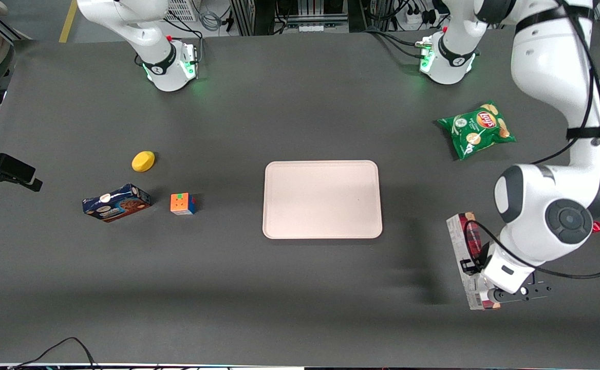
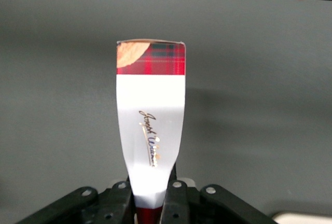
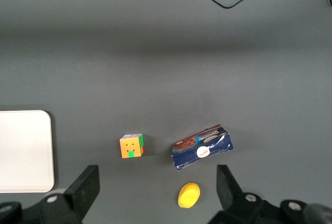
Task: Place red cookie box on tray
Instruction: 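Lift the cookie box upright and carry it over the white tray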
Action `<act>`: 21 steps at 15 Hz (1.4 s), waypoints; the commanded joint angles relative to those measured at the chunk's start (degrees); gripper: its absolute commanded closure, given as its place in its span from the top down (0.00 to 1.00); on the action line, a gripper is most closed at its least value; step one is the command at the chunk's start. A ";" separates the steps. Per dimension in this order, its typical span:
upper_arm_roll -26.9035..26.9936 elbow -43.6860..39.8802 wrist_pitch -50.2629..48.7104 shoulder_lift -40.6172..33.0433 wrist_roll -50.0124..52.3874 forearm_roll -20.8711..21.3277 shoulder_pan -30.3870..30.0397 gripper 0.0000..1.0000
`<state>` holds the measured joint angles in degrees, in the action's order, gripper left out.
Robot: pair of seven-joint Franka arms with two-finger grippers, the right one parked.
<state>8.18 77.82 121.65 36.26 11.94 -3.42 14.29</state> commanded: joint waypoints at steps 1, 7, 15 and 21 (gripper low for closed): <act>0.97 0.58 -5.88 -5.84 -1.84 2.46 4.68 0.00; -3.15 1.54 -10.73 -9.37 8.42 2.28 12.16 0.00; -6.85 20.06 4.61 -11.47 19.95 7.64 17.53 0.00; -8.08 33.71 19.85 -13.76 21.36 7.73 17.53 0.00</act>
<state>0.90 105.50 139.65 27.40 30.61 3.12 31.43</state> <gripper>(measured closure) 0.793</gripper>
